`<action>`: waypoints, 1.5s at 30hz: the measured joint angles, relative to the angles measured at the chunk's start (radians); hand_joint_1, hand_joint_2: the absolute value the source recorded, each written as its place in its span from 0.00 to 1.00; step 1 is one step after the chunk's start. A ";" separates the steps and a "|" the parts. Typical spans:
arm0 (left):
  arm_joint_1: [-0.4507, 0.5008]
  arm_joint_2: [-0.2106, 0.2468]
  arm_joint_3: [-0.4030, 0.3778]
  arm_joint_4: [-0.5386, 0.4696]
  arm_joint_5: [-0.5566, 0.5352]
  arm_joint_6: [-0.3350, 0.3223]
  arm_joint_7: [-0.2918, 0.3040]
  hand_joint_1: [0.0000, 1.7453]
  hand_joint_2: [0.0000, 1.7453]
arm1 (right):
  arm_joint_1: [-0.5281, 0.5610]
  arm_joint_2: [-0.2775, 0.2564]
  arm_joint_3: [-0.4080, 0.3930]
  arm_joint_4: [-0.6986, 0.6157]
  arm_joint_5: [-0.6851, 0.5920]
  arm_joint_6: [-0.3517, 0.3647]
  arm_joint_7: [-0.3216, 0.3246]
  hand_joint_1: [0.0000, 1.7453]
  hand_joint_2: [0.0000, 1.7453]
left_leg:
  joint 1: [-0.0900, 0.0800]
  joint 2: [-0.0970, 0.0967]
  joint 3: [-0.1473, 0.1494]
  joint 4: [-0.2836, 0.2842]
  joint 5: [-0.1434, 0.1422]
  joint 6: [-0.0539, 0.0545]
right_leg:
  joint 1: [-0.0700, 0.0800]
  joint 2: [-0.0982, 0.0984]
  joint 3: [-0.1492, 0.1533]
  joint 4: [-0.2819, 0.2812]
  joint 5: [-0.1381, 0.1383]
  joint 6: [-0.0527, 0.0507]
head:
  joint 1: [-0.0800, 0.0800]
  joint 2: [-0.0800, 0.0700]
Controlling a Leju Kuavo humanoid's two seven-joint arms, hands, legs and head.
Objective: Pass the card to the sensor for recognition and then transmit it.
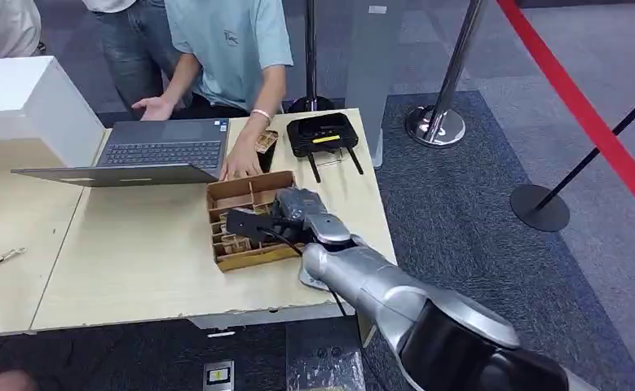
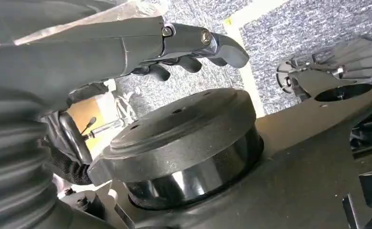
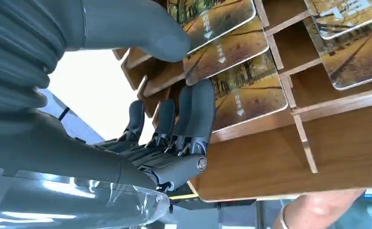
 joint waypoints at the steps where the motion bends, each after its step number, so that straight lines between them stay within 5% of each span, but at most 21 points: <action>1: 0.000 0.000 0.000 0.000 0.000 0.001 0.000 0.00 1.00 | 0.001 0.000 0.000 0.000 0.000 0.000 0.000 0.54 1.00 | 0.000 0.000 0.000 0.000 0.000 0.000 | 0.000 0.000 0.000 0.000 0.000 0.000 | 0.000 0.000; 23: 0.000 -0.006 -0.002 0.000 0.003 0.006 -0.011 0.00 1.00 | 0.022 0.006 0.003 -0.001 0.012 0.008 -0.016 0.62 1.00 | 0.000 0.000 0.001 0.000 0.000 0.000 | 0.000 0.001 0.001 0.000 0.000 0.000 | 0.000 0.000; 45: 0.000 -0.007 -0.002 0.000 0.010 0.010 -0.017 0.00 1.00 | 0.022 0.008 0.005 -0.021 0.013 0.005 -0.020 0.57 1.00 | 0.000 0.000 0.001 0.000 0.000 0.000 | 0.000 0.001 0.001 0.000 0.000 0.000 | 0.000 0.000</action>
